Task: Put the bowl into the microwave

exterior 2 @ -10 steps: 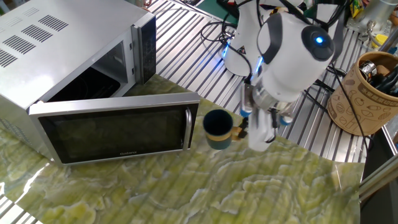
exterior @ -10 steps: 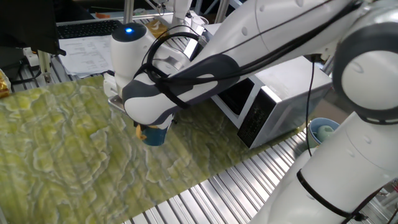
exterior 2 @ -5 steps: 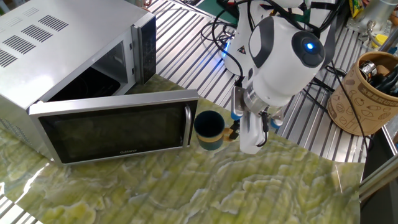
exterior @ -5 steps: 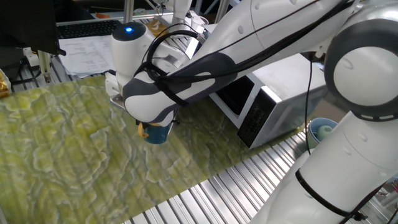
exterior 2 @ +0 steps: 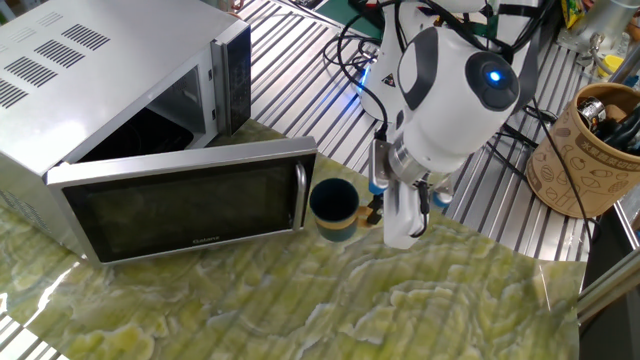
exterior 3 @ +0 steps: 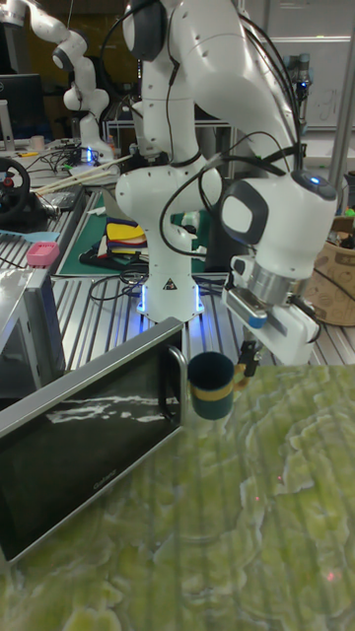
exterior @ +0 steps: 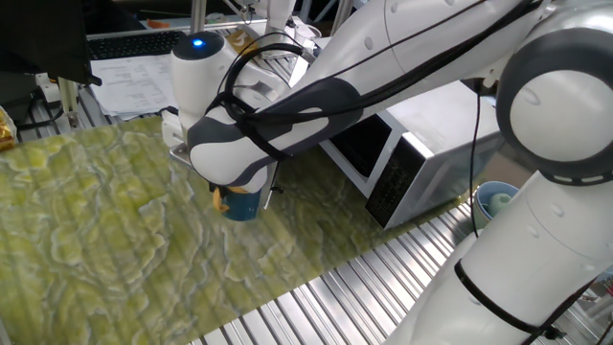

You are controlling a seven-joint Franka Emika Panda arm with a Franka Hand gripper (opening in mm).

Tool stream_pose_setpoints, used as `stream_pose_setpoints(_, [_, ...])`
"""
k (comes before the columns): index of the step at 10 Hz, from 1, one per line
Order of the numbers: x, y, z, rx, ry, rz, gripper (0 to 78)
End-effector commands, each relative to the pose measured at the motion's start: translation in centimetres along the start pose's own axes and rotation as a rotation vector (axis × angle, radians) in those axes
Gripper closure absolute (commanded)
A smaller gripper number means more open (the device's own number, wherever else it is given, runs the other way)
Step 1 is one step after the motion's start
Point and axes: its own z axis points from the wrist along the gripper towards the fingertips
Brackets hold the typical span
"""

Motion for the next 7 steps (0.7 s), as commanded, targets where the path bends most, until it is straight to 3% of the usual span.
stream_pose_setpoints(1, [1.1, 0.6, -0.9, -0.008, 0.019, 0.002, 74.8])
stream_pose_setpoints(4, [1.9, 2.0, -2.2, -0.003, 0.019, 0.024, 74.8])
stream_pose_setpoints(7, [3.2, 5.2, -6.1, -0.016, 0.047, 0.042, 74.8])
